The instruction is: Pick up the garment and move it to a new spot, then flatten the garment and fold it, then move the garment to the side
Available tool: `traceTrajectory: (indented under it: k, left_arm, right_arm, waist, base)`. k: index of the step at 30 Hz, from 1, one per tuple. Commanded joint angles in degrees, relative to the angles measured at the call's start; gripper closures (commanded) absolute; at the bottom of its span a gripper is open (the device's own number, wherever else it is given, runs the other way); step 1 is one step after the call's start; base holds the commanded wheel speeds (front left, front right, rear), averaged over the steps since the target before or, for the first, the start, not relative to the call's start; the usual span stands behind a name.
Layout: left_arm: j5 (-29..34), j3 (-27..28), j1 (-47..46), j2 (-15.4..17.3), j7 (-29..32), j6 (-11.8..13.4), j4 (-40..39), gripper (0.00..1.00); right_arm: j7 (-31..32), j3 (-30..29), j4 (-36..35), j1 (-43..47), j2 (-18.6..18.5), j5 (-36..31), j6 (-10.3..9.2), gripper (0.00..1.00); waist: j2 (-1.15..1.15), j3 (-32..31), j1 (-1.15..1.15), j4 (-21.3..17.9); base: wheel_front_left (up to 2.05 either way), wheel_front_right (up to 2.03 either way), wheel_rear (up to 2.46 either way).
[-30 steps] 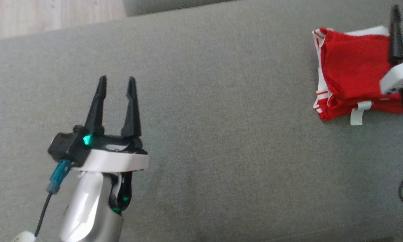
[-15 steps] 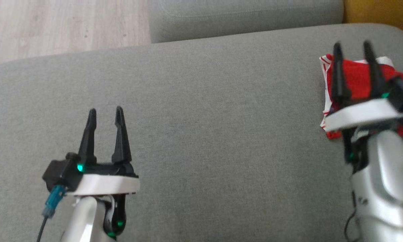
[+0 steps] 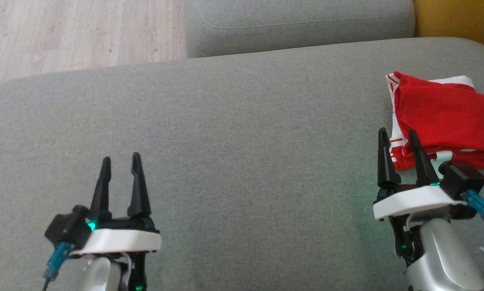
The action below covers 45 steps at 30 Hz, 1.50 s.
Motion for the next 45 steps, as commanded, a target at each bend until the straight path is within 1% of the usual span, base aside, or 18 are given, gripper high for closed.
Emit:
traceTrajectory:
  k: [1,7,19,20,24,45]
  left_arm:
    - [-1.4,2.7,-0.8,0.4,-0.3,-0.2,-1.7,0.00]
    - [-1.3,3.5,-0.5,0.4,-0.3,-0.9,-2.3,0.00]
    - [-2.0,4.5,0.1,0.4,-0.3,-0.8,-3.5,0.00]
    - [-1.7,2.0,1.2,0.0,0.0,-0.5,-1.1,1.00]
    - [-2.1,1.5,2.6,-0.1,0.2,-0.5,2.0,1.00]
    - [-13.4,3.6,2.2,0.0,3.7,-0.8,1.8,1.00]
  right_arm:
    - [-0.7,1.5,-2.3,-1.6,0.0,0.2,-0.05,0.00]
    - [-0.8,1.9,-3.4,-1.3,0.1,-0.1,-0.05,0.00]
    - [-0.8,2.6,-4.1,-1.0,0.1,-0.4,-0.05,0.00]
    - [-0.1,1.2,-1.6,0.0,0.0,-0.2,0.00,1.00]
    - [0.1,1.4,1.2,1.7,0.3,0.3,0.00,1.00]
    - [3.6,-0.3,-0.8,2.6,0.2,13.0,-0.01,1.00]
  waist:
    - [0.00,0.0,0.00,-0.1]
    - [0.00,0.0,0.00,-0.5]
    - [0.00,-0.1,0.00,-0.7]
    - [0.00,-0.1,0.00,-0.7]
    - [0.00,-0.1,0.01,-0.7]
    - [0.00,-0.6,0.01,-0.4]
  base:
    - [0.00,0.00,0.00]
    - [0.00,0.00,0.00]
    - [0.00,0.00,0.00]
    - [0.00,0.00,0.00]
    - [0.00,0.00,0.00]
    - [0.00,0.00,0.00]
